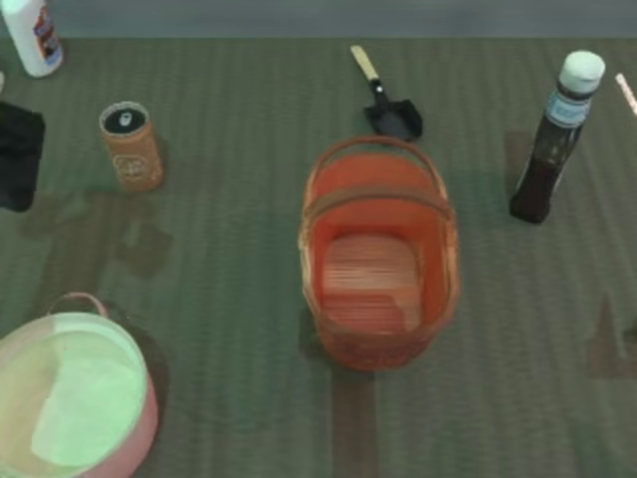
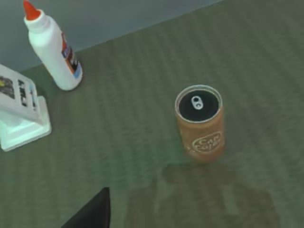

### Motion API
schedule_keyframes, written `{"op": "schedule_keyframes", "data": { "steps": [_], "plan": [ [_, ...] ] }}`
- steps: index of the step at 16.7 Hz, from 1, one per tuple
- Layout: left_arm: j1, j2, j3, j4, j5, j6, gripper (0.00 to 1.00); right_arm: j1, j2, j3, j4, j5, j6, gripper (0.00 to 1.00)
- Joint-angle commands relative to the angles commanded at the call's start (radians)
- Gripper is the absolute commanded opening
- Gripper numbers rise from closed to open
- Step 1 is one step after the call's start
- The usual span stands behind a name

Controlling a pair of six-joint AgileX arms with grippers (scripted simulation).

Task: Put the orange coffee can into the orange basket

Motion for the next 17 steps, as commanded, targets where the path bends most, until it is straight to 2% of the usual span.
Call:
{"op": "schedule_keyframes", "data": {
  "steps": [10,17],
  "plan": [
    [-0.016,1.022,1.010,-0.583,0.002,0.270,1.00,0.000,0.000,0.000,0.000,0.000,0.000,1.00],
    [-0.021,1.519,1.499,-0.868,-0.002,0.402,1.00,0.000,0.000,0.000,0.000,0.000,0.000,1.00]
  ]
}}
